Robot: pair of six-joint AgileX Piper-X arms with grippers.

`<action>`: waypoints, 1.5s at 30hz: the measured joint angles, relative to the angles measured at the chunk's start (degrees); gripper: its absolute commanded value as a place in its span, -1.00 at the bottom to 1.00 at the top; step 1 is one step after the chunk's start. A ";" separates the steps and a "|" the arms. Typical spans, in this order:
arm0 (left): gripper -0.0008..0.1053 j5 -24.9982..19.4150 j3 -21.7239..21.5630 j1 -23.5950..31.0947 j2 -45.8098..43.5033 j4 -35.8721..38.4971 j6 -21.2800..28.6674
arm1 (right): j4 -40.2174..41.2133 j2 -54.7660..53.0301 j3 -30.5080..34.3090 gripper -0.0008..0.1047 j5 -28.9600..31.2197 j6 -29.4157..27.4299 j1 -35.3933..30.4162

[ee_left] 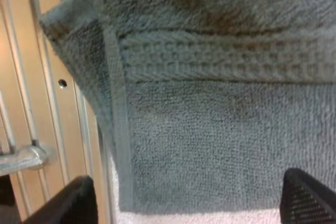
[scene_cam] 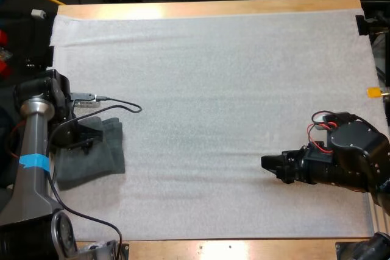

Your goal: Pick towel from pile, fold and stack

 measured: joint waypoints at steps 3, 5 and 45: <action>0.28 0.00 -0.35 -0.14 0.00 0.00 -0.75 | 0.00 0.00 0.00 0.12 0.00 0.00 0.00; 0.28 0.41 -0.37 -0.26 0.00 -0.01 -0.78 | 0.00 0.00 0.00 0.12 0.00 0.00 0.00; 0.28 27.84 8.06 -0.25 -12.53 -14.45 -4.17 | -0.69 0.00 0.00 0.12 3.77 -2.06 0.00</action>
